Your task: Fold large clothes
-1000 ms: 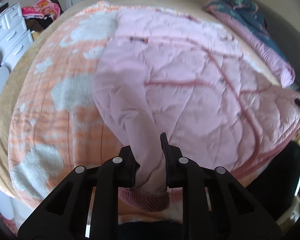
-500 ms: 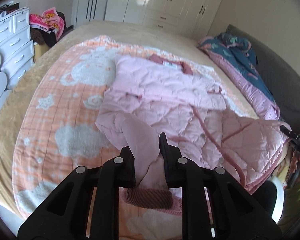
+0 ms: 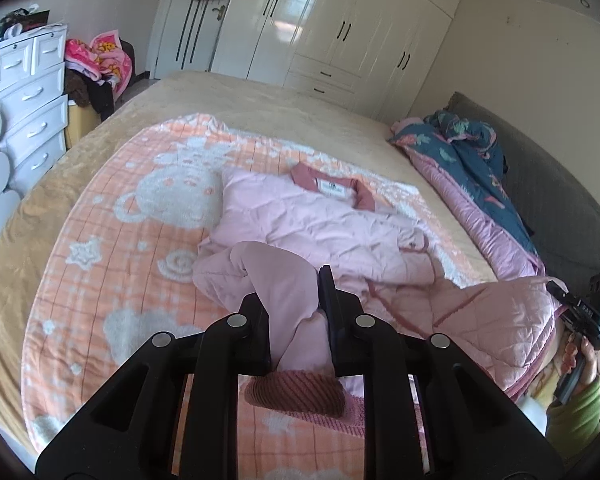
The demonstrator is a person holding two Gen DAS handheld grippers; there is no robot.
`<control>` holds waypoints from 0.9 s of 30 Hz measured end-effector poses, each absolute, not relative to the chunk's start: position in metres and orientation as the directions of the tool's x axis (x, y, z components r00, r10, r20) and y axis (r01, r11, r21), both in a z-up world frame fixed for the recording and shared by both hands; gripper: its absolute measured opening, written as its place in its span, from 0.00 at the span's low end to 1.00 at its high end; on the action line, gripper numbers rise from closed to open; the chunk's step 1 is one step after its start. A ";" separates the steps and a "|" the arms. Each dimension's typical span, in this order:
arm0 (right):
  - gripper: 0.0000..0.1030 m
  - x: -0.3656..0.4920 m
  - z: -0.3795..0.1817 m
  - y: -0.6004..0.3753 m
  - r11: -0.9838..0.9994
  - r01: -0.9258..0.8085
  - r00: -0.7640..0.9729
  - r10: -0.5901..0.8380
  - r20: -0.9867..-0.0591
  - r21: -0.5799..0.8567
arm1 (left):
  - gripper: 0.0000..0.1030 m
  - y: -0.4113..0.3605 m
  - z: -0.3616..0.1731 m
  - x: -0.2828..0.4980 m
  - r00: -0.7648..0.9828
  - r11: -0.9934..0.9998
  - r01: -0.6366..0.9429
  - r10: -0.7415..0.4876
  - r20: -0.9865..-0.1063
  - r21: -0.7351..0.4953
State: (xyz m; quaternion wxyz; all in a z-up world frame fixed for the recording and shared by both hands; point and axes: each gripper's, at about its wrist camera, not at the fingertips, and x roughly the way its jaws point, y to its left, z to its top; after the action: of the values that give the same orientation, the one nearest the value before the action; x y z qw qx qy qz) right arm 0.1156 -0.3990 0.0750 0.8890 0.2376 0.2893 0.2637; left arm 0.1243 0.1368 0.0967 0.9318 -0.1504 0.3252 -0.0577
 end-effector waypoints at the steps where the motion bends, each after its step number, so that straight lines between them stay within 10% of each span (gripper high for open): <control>1: 0.18 0.118 0.077 -0.399 0.746 -0.330 0.697 0.606 -0.385 0.578 | 0.11 0.138 0.098 0.126 0.784 0.947 0.008 -0.205 -0.585 -0.321; 27: 0.17 0.196 0.109 -0.408 0.721 -0.260 0.772 0.555 -0.311 0.642 | 0.11 0.141 0.141 0.194 0.875 0.951 -0.082 -0.074 -0.478 -0.298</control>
State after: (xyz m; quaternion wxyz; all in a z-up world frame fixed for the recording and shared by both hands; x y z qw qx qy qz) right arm 0.1957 -0.4078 0.1092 0.8936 0.2955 0.2493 0.2281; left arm 0.1939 0.1409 0.1412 0.9556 -0.1563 0.2496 0.0019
